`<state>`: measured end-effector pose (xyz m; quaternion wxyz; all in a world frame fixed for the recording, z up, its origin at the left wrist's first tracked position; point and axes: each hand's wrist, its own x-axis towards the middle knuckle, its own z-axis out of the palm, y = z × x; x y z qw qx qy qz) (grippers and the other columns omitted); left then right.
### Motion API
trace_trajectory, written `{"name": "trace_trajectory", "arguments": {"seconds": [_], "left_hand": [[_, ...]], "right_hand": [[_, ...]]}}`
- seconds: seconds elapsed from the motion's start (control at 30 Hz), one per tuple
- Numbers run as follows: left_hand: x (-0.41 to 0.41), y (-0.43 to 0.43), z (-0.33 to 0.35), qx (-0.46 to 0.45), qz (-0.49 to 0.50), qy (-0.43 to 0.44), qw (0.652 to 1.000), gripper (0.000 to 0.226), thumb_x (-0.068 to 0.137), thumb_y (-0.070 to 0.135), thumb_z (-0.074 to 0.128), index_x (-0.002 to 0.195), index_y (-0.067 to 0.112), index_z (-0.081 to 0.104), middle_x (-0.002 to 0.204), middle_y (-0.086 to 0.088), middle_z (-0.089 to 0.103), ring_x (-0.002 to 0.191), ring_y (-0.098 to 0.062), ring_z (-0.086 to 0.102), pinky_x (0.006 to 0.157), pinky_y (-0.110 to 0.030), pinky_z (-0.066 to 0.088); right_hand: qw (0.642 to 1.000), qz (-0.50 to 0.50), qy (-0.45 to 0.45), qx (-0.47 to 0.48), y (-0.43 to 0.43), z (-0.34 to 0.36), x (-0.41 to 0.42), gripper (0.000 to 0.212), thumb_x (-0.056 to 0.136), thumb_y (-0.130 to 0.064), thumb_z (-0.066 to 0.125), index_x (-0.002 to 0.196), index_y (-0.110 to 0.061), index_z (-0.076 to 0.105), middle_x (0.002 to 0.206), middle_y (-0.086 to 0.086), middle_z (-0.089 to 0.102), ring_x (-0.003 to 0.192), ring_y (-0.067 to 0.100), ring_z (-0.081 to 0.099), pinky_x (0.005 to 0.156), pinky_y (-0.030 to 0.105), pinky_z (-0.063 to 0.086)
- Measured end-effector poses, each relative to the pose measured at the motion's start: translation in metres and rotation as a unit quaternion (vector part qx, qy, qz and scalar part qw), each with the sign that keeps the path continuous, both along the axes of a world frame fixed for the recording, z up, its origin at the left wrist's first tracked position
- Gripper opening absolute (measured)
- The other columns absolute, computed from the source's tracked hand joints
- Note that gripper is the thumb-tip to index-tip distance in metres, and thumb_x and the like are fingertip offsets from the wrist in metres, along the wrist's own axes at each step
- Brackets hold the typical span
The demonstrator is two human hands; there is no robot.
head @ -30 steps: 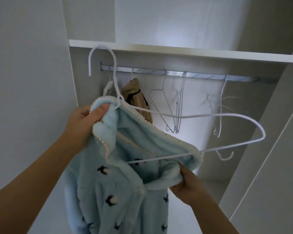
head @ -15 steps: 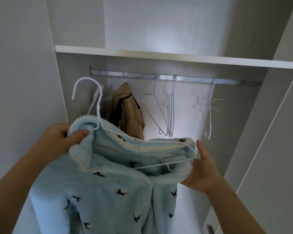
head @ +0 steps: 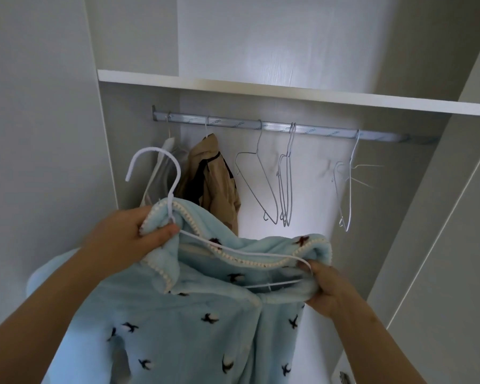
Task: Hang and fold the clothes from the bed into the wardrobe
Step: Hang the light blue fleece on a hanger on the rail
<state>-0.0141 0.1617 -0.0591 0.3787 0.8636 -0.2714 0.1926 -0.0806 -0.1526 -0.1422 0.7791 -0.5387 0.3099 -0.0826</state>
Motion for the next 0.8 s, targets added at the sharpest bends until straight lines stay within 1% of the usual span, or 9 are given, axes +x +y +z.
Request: {"name": "trace_trajectory", "arguments": {"seconds": [0.07,0.2,0.3,0.33,0.4,0.5,0.67,0.73,0.8], "left_hand": [[0.0,-0.002,0.0,0.044,0.027,-0.039,0.998,0.037,0.078,0.033,0.07,0.053,0.041,0.045,0.044,0.019,0.053,0.049,0.002,0.049,0.048,-0.019,0.031],[-0.005,-0.014,-0.001,0.136,0.027,-0.093,0.986,0.032,0.081,0.047,0.061,0.059,0.046,0.039,0.05,0.022,0.043,0.049,0.005,0.042,0.048,-0.013,0.027],[-0.009,-0.034,-0.019,0.204,0.039,-0.117,0.971,0.024,0.087,0.056,0.045,0.074,0.037,0.054,0.066,0.01,0.059,0.062,-0.01,0.055,0.057,-0.022,0.035],[-0.01,-0.04,-0.023,0.213,0.058,-0.123,0.968,0.027,0.089,0.055,0.043,0.082,0.033,0.058,0.074,0.008,0.062,0.067,-0.012,0.058,0.06,-0.023,0.037],[-0.005,-0.048,-0.028,0.176,0.085,-0.103,0.975,0.029,0.09,0.049,0.044,0.09,0.025,0.059,0.079,0.004,0.064,0.071,-0.015,0.059,0.065,-0.026,0.044],[-0.002,-0.055,-0.027,0.06,0.104,-0.064,0.991,0.025,0.09,0.042,0.051,0.084,0.018,0.059,0.072,0.002,0.06,0.066,-0.016,0.055,0.065,-0.028,0.043],[-0.007,-0.058,-0.025,-0.018,0.092,-0.028,0.995,0.019,0.084,0.046,0.058,0.072,0.034,0.048,0.059,0.017,0.047,0.06,-0.008,0.048,0.058,-0.024,0.034],[-0.007,-0.055,-0.024,-0.019,0.072,-0.029,0.997,0.026,0.082,0.045,0.061,0.065,0.04,0.042,0.055,0.018,0.047,0.056,-0.004,0.047,0.053,-0.019,0.032],[-0.008,-0.055,-0.025,-0.001,0.056,-0.031,0.998,0.031,0.081,0.045,0.063,0.062,0.043,0.038,0.053,0.018,0.046,0.054,0.001,0.044,0.051,-0.013,0.029]], "right_hand": [[0.996,-0.069,0.002,-0.057,0.003,-0.002,0.002,0.005,0.081,-0.004,0.064,0.082,-0.009,0.063,0.079,0.016,0.069,0.077,0.034,0.062,0.07,0.043,0.054],[0.963,-0.17,-0.021,-0.21,0.016,0.009,-0.005,0.021,0.083,-0.005,0.061,0.066,-0.015,0.053,0.073,0.006,0.058,0.065,0.019,0.053,0.056,0.027,0.042],[0.919,-0.145,-0.009,-0.367,0.025,0.029,-0.004,0.019,0.088,0.0,0.047,0.07,-0.005,0.048,0.082,0.015,0.055,0.074,0.026,0.052,0.069,0.039,0.044],[0.914,-0.143,-0.022,-0.379,0.03,0.035,-0.004,0.015,0.089,0.0,0.044,0.075,-0.004,0.049,0.085,0.017,0.056,0.078,0.027,0.052,0.074,0.042,0.045],[0.921,-0.138,-0.054,-0.36,0.04,0.044,-0.007,0.014,0.091,-0.003,0.045,0.078,-0.003,0.052,0.088,0.019,0.058,0.082,0.028,0.054,0.078,0.041,0.045],[0.945,-0.04,-0.077,-0.315,0.061,0.043,-0.015,0.015,0.093,-0.019,0.053,0.085,-0.009,0.061,0.087,0.011,0.063,0.087,0.03,0.06,0.083,0.039,0.049],[0.948,0.125,-0.045,-0.289,0.082,0.041,-0.023,0.006,0.091,-0.031,0.057,0.085,-0.028,0.055,0.082,-0.005,0.061,0.082,0.014,0.061,0.072,0.022,0.047],[0.938,0.091,-0.057,-0.329,0.08,0.045,-0.025,0.012,0.088,-0.029,0.061,0.082,-0.03,0.051,0.081,-0.006,0.058,0.079,0.014,0.059,0.065,0.017,0.046],[0.912,-0.021,-0.106,-0.396,0.074,0.051,-0.026,0.024,0.08,-0.02,0.07,0.094,-0.025,0.052,0.093,-0.001,0.056,0.083,0.017,0.057,0.067,0.019,0.047]]}}
